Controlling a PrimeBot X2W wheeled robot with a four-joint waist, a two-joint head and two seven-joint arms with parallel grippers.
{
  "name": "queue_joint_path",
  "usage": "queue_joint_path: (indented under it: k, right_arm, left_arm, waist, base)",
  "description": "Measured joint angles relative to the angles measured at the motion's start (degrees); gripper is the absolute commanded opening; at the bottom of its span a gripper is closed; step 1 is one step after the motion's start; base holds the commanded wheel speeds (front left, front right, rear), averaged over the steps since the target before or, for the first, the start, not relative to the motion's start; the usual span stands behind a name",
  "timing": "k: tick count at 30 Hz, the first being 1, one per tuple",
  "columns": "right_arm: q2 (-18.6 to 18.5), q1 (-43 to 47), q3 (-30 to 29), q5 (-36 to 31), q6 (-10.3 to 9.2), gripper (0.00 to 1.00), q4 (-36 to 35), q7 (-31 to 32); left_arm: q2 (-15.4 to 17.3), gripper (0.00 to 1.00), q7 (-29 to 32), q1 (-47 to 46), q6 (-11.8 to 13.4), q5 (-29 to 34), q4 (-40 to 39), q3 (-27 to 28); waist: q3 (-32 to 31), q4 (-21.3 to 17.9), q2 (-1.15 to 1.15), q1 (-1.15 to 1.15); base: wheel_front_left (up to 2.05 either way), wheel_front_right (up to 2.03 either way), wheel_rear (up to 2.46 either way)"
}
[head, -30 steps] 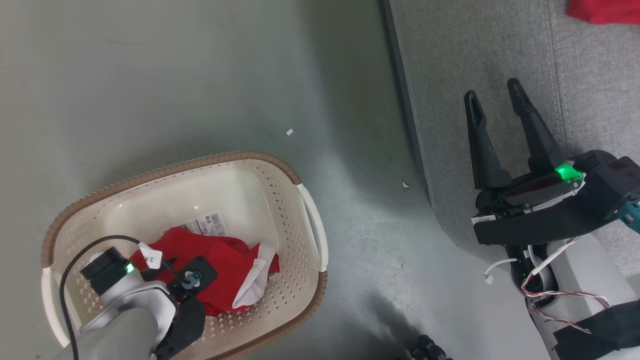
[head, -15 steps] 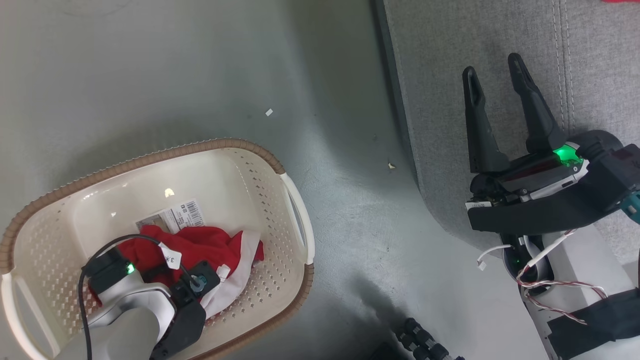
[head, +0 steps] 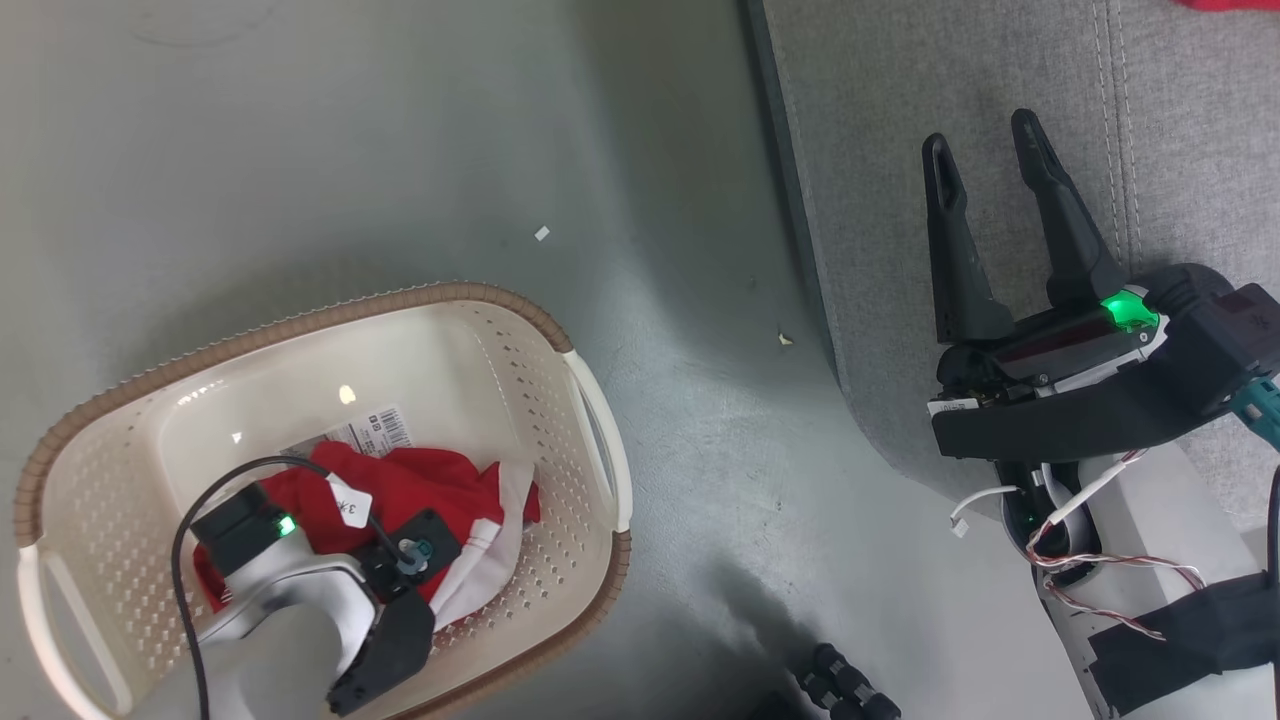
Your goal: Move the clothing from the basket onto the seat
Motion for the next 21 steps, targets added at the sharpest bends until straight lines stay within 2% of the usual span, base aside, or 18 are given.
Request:
queue_joint_path:
  k: [8, 21]
  right_arm:
    - [0.19, 0.01, -0.62, 0.00, 0.20, 1.00, 2.60, 0.32]
    - [-0.59, 0.37, -2.63, 0.03, 0.86, 1.00, 6.33, 0.38]
  left_arm:
    - [-3.10, 0.00, -3.74, -0.05, 0.00, -1.79, 0.46, 0.70]
    - [-3.39, 0.00, -11.80, 0.60, 0.00, -7.33, 0.32, 2.11]
  waist:
    - [-2.94, 1.32, 0.01, 0.01]
    - [-11.59, 3.85, 0.02, 0.02]
  base:
    - [0.00, 0.00, 0.00]
    - [0.00, 0.00, 0.00]
